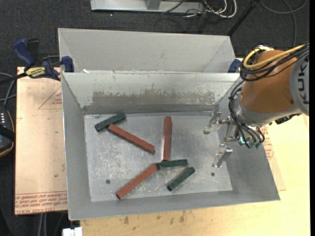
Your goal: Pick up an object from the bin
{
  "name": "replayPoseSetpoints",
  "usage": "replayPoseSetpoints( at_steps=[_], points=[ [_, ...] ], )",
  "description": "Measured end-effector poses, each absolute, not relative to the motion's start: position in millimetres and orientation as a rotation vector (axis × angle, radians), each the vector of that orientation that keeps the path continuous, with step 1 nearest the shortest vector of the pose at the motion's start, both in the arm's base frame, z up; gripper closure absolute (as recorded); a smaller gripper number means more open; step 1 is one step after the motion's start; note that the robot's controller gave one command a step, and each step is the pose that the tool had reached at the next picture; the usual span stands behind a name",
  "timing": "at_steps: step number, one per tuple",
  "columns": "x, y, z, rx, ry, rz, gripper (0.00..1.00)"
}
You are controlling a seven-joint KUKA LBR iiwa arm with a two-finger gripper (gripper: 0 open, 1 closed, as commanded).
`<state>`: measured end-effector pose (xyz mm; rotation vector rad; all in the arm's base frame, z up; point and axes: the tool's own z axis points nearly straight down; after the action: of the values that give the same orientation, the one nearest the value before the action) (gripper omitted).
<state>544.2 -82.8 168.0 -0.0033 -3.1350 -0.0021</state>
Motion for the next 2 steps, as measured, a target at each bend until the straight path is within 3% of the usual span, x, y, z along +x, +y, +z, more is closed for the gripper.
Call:
replayPoseSetpoints(
  at_steps=[1, 2],
  points=[
    [546.1, -83, 172, 0.0, -3.143, -0.001, 0.0],
    [532.0, -41, 76, 0.194, -3.146, 0.0, 1.0]
  ],
)
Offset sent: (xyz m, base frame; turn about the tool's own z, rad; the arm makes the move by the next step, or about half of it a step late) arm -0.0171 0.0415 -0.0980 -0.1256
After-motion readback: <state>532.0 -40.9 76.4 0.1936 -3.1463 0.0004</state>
